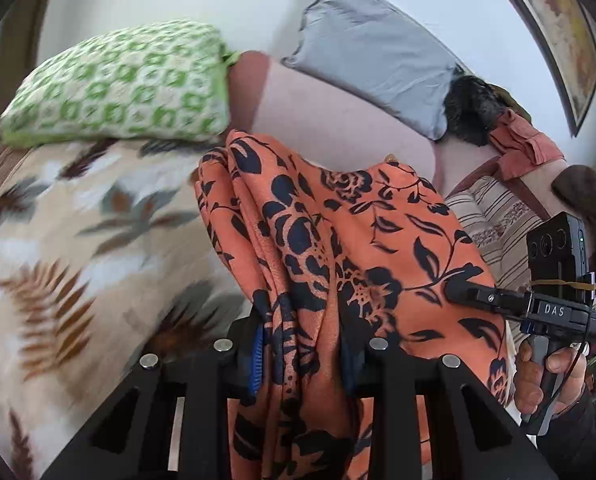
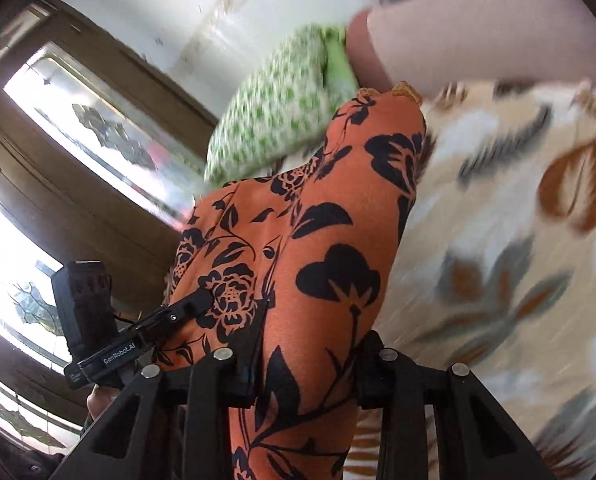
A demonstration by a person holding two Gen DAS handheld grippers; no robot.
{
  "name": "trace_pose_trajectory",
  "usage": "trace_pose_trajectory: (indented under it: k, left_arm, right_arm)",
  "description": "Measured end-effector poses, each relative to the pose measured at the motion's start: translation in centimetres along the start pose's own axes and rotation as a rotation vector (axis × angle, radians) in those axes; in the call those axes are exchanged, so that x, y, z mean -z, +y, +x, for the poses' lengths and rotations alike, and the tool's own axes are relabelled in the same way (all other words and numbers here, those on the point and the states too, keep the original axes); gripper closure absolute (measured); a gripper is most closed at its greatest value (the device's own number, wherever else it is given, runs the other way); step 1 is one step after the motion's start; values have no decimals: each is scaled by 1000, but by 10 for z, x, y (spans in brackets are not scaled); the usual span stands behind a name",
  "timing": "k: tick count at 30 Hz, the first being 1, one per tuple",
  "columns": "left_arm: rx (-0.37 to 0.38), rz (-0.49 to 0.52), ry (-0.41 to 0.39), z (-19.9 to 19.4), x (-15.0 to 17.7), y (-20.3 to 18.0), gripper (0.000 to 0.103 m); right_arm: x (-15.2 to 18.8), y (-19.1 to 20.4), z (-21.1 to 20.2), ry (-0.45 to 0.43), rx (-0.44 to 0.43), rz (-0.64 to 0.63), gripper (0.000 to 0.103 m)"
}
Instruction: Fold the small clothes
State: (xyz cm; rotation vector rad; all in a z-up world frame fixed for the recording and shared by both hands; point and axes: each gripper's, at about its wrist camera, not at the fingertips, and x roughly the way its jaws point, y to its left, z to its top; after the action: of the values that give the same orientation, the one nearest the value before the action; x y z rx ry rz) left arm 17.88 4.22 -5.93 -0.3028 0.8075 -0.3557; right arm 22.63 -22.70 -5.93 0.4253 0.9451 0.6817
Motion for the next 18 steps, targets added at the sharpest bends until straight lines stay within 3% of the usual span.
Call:
trace_pose_trajectory:
  k: [3, 4, 5, 7, 8, 9, 10, 13, 15, 18]
  left_arm:
    - [-31, -15, 42, 54, -3, -7, 60]
    - [-56, -11, 60, 73, 2, -4, 55]
    - [-85, -13, 98, 92, 9, 1, 46]
    - [-162, -41, 241, 137, 31, 24, 45]
    - [-152, -70, 277, 143, 37, 32, 43]
    - [-123, -113, 239, 132, 39, 39, 43]
    - [-133, -103, 207, 122, 38, 39, 42]
    - [-171, -18, 126, 87, 31, 29, 39]
    - [-154, -1, 89, 74, 27, 26, 32]
    - [-150, 23, 98, 81, 27, 19, 21]
  right_arm:
    - [-12, -40, -5, -7, -12, 43, 64]
    - [-9, -63, 0, -13, 37, 73, 60]
    - [-5, -79, 5, -29, 90, 106, 48]
    - [12, -119, 25, 27, 177, 208, 34]
    - [26, -139, 34, 88, 284, 289, 32]
    - [38, -148, 35, 106, 319, 329, 32]
    - [44, -146, 29, 65, 265, 327, 32]
    - [43, -119, 1, -45, 330, 231, 32]
    - [33, -93, -11, -111, 221, 189, 32]
    - [24, -68, 3, -92, 106, 139, 25]
